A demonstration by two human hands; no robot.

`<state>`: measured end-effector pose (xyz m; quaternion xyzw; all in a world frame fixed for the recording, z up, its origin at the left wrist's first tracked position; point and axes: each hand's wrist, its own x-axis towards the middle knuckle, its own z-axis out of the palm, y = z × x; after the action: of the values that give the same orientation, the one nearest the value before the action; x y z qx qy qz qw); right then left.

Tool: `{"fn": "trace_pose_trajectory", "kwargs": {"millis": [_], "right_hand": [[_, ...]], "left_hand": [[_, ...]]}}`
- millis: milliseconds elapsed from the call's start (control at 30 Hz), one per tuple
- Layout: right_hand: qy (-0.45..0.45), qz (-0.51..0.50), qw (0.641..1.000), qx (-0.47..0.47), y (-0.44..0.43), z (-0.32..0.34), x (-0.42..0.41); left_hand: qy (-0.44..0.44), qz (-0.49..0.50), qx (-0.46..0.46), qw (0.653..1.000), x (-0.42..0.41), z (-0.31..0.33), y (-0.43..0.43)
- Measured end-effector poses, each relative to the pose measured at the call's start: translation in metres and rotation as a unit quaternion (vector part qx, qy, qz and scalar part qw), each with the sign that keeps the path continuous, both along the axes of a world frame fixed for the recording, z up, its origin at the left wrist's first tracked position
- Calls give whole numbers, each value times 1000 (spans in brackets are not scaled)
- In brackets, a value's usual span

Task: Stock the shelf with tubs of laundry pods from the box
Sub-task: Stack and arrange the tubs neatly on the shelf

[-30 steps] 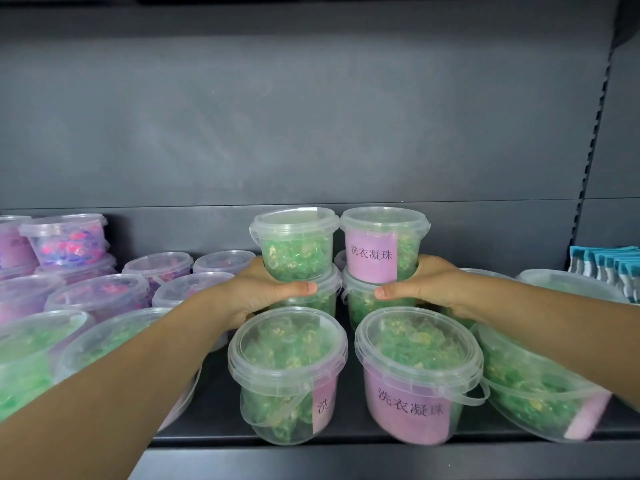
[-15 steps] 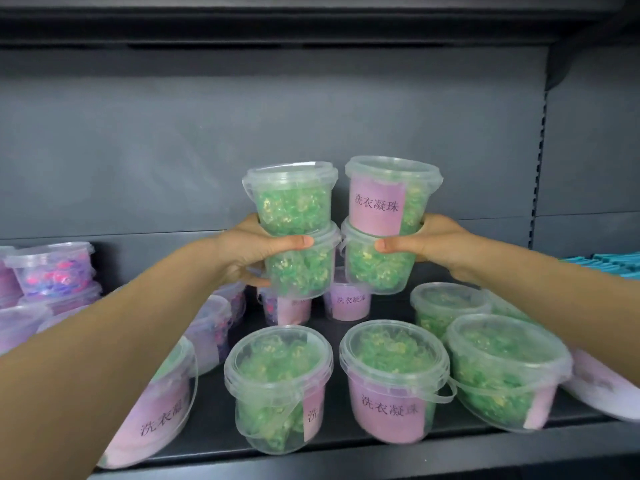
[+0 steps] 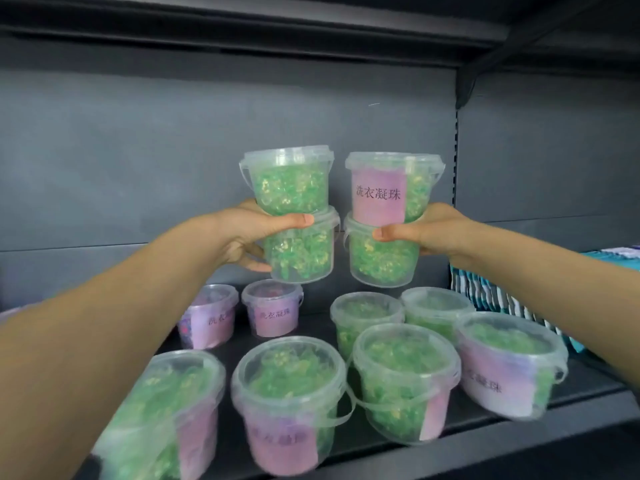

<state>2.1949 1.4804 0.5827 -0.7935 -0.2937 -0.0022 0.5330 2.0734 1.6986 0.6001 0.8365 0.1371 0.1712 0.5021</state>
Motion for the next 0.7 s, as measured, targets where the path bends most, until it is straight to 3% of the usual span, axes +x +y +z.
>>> {"fn": "trace_pose_trajectory", "kwargs": {"millis": [267, 700], "right_hand": [[7, -21, 999, -36, -22, -9, 106], [42, 32, 995, -83, 1, -50, 184]], "left_hand": [[-30, 10, -7, 999, 100, -19, -26], [28, 48, -10, 998, 171, -62, -11]]}}
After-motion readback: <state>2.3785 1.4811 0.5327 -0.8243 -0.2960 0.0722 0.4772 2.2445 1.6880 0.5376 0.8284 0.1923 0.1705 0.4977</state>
